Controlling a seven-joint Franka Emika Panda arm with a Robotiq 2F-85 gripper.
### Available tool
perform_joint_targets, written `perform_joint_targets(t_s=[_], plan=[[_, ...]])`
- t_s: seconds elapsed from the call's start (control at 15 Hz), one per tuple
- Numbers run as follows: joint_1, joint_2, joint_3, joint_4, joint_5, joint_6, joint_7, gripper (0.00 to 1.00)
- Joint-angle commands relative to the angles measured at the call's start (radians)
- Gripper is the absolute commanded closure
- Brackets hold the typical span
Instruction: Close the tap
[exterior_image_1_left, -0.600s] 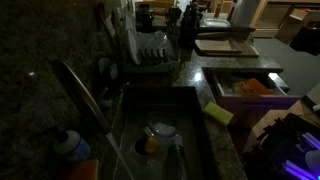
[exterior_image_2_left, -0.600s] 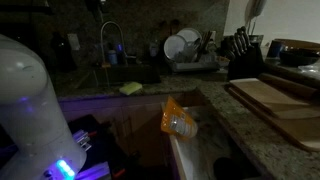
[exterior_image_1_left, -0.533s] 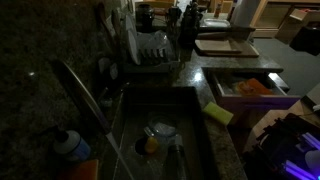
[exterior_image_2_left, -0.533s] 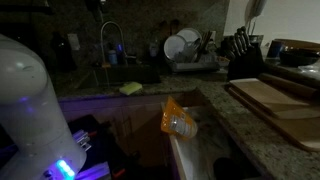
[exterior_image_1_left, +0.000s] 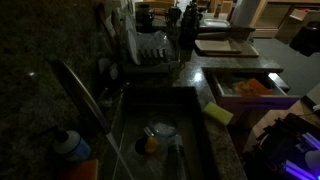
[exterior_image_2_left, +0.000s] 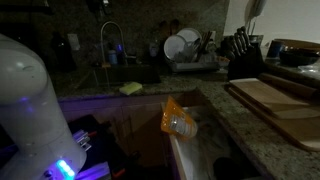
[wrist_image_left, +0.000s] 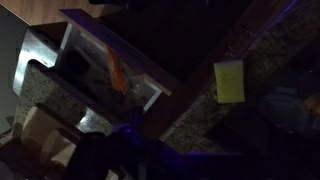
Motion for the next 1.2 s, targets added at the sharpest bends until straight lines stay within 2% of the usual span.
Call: perform_joint_targets(t_s=[0.0, 0.33, 0.4, 0.53, 0.6, 0.73, 0.93, 1.0, 1.13], plan=[[0.051, 0.235, 0.043, 0.062, 0.030, 0.153, -0.038, 0.00], [0.157, 0.553, 0.128, 0.189, 0.018, 0.358, -0.047, 0.00], [0.134, 0.616, 0.171, 0.222, 0.021, 0.387, -0.074, 0.00], [0.129, 0.741, 0.192, 0.284, 0.013, 0.439, -0.130, 0.00], [0.183, 0.802, 0.134, 0.309, -0.004, 0.455, -0.167, 0.00], [0.199, 0.856, 0.096, 0.345, -0.033, 0.412, -0.269, 0.00], [0.224, 0.841, 0.045, 0.344, -0.225, 0.351, -0.295, 0.00], [0.231, 0.859, 0.037, 0.333, -0.157, 0.401, -0.265, 0.00], [0.235, 0.857, 0.024, 0.341, -0.205, 0.381, -0.276, 0.00]])
